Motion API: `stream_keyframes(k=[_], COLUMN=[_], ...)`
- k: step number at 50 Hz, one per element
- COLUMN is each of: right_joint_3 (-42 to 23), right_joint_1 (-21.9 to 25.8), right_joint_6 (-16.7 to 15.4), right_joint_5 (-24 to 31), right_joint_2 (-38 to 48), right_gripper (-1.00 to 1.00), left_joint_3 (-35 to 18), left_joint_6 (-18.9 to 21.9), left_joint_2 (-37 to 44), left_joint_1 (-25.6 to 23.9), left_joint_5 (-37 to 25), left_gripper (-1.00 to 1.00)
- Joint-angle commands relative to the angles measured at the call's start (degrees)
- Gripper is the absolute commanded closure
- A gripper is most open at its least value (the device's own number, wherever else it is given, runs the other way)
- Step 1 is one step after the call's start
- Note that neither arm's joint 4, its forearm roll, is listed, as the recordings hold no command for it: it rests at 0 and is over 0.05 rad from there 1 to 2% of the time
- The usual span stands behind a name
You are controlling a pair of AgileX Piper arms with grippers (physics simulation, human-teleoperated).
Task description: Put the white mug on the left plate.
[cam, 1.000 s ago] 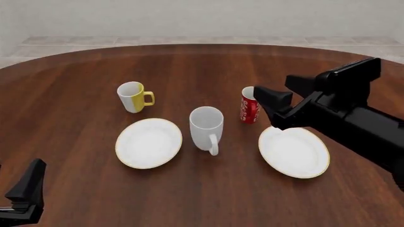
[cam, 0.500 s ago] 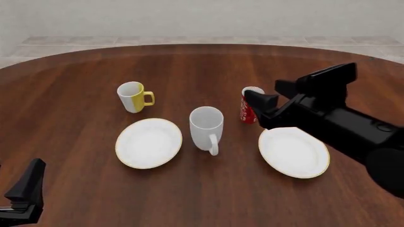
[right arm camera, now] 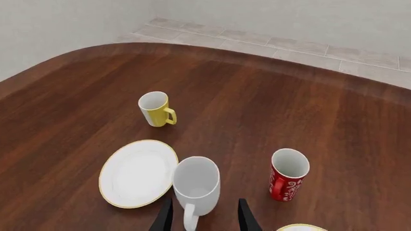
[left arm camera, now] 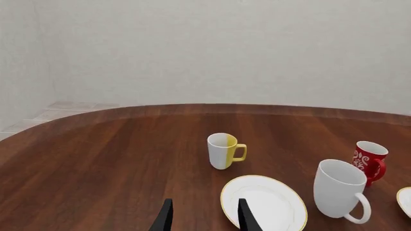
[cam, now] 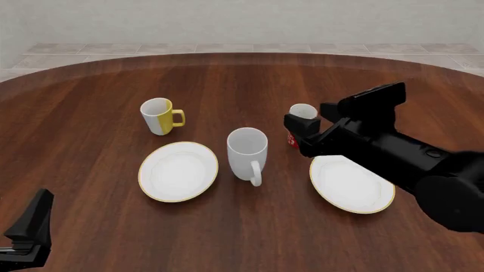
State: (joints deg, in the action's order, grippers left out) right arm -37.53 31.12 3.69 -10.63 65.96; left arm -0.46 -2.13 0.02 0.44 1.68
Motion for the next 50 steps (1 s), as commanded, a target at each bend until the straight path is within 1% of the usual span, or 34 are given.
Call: stream_keyframes(k=[1,22,39,50], right_joint_3=[0.3,-0.4,-1.2,-1.2], right_joint_1=[-0.2,0.4,1.9,1.9], right_joint_6=[0.4,1.0,1.3,1.5], right_joint_5=[-1.7,-3.0,-5.2,-6.6], right_joint_2=[2.6,6.0,10.8,13.3], right_gripper=[-1.00,-1.00,-1.00,-1.00], left_joint_3=[0.0,0.0,0.0,-0.1], left_joint_6=[0.0,-0.1,-0.1,-0.2], left_joint_2=[0.0,0.0,0.0,0.0], left_joint_1=[0.0,0.0,-0.3,-0.2], left_joint_5=[0.1,0.3,0.1,0.1], left_gripper=[-1.00,-1.00,-1.00,-1.00])
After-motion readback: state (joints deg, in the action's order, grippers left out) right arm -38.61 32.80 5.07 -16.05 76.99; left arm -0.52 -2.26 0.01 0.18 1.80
